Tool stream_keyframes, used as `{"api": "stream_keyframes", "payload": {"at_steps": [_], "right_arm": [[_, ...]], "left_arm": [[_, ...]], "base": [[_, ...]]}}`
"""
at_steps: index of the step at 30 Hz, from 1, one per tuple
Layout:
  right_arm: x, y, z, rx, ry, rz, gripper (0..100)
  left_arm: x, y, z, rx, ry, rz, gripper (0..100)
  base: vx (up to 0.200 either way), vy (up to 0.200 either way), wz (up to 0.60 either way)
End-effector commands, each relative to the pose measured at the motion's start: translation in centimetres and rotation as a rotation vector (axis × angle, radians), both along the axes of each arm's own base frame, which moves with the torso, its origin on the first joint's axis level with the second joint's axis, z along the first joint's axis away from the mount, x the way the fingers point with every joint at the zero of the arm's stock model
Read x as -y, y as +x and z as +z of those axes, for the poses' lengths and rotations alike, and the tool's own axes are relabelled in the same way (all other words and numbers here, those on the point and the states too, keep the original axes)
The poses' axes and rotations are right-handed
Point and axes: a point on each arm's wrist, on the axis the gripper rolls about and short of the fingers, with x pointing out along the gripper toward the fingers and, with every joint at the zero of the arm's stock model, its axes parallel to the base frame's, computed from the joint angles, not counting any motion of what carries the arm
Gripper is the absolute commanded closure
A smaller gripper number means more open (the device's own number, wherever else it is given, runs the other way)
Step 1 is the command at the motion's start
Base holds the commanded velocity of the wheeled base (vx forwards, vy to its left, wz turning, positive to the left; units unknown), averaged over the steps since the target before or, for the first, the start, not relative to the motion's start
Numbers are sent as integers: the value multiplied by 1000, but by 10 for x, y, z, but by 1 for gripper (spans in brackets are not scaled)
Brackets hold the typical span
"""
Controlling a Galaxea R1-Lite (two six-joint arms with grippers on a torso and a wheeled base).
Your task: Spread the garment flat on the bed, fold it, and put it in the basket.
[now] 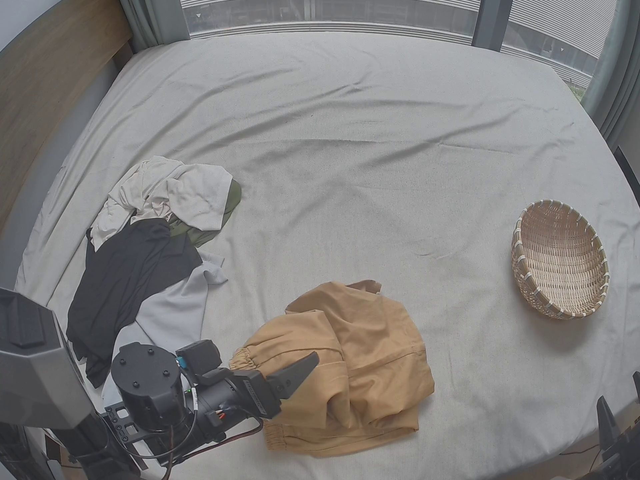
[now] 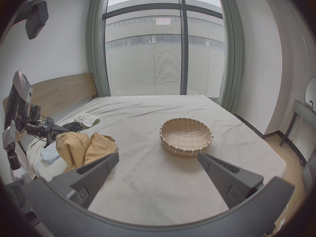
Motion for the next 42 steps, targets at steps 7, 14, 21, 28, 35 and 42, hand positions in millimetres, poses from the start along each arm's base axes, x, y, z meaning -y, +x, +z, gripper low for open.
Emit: {"api": "stream_keyframes", "payload": {"at_steps": [7, 14, 21, 28, 35, 42], "right_arm": [[0, 0, -5, -3, 0, 1, 0], [0, 0, -5, -3, -2, 1, 0], [0, 0, -5, -3, -3, -1, 0], [0, 0, -5, -3, -2, 2, 0], [0, 0, -5, 0, 7, -1, 0], [0, -11, 48, 184, 3, -7, 0]], "left_arm": [[0, 2, 12, 48, -36, 6, 100], [-1, 23, 57, 219, -172, 56, 100], [-18, 53, 80, 405, -123, 20, 100], [-24, 46, 69, 364, -97, -96, 100], [-27, 41, 65, 357, -71, -135, 100], [-27, 48, 68, 384, -71, -122, 100]], "base": [[0, 0, 0], [0, 0, 0], [0, 0, 0], [0, 0, 0], [0, 0, 0], [0, 0, 0]]}}
